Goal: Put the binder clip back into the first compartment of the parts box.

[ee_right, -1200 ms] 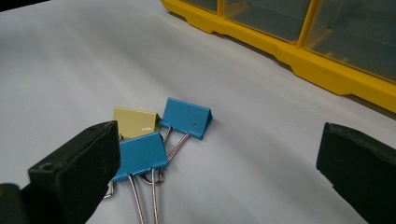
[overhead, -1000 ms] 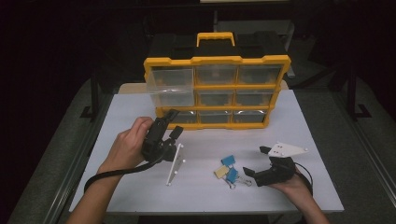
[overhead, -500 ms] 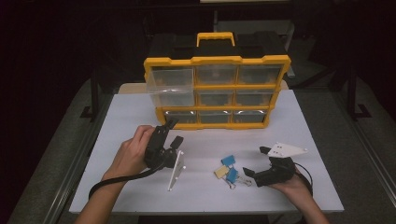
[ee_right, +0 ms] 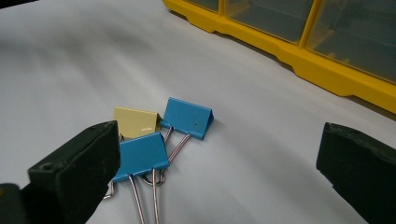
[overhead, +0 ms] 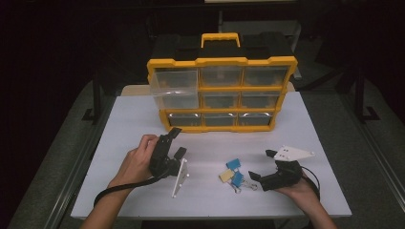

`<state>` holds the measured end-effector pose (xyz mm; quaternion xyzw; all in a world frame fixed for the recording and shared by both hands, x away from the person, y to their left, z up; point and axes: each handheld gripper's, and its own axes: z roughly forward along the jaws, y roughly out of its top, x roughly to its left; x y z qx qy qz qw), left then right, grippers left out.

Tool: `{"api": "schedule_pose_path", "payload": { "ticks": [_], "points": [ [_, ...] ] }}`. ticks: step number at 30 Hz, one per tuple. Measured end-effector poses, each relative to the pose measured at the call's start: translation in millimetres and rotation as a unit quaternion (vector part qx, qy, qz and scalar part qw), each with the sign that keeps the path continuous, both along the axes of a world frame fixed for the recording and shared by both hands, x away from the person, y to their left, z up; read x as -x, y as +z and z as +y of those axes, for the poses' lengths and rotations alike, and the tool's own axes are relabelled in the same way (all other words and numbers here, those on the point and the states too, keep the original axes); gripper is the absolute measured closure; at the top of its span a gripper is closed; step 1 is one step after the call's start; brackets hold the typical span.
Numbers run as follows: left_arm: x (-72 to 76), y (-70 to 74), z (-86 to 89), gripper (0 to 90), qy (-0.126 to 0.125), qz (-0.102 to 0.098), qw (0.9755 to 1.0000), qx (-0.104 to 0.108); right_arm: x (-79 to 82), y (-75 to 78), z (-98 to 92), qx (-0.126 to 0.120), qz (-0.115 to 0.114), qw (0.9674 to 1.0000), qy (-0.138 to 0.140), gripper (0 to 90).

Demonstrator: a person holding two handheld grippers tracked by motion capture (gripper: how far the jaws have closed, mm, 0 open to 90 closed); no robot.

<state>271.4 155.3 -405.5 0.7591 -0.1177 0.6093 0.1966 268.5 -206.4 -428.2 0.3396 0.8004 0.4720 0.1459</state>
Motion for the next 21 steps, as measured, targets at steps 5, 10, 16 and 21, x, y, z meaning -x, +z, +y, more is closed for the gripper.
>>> {"api": "schedule_pose_path", "payload": {
  "ticks": [5,10,16,21],
  "points": [
    [-1.3,-11.9,1.5,11.0,0.008,0.007,0.9999,-0.004,0.8,-0.9,-1.4,0.002,-0.001,1.0000,0.000,0.0],
    [-3.7,-24.4,2.8,7.0,0.016,0.015,0.9996,-0.017,2.1,-1.3,-0.9,0.003,-0.002,1.0000,0.001,0.0],
    [-6.3,-37.3,3.4,2.1,0.019,0.016,0.9996,-0.013,2.7,-2.4,-0.8,0.004,0.000,1.0000,0.002,0.0],
    [-8.7,-44.4,5.1,0.0,0.023,0.021,0.9995,-0.002,3.0,-1.8,-0.6,0.004,0.000,1.0000,0.003,0.0]
  ]
}}
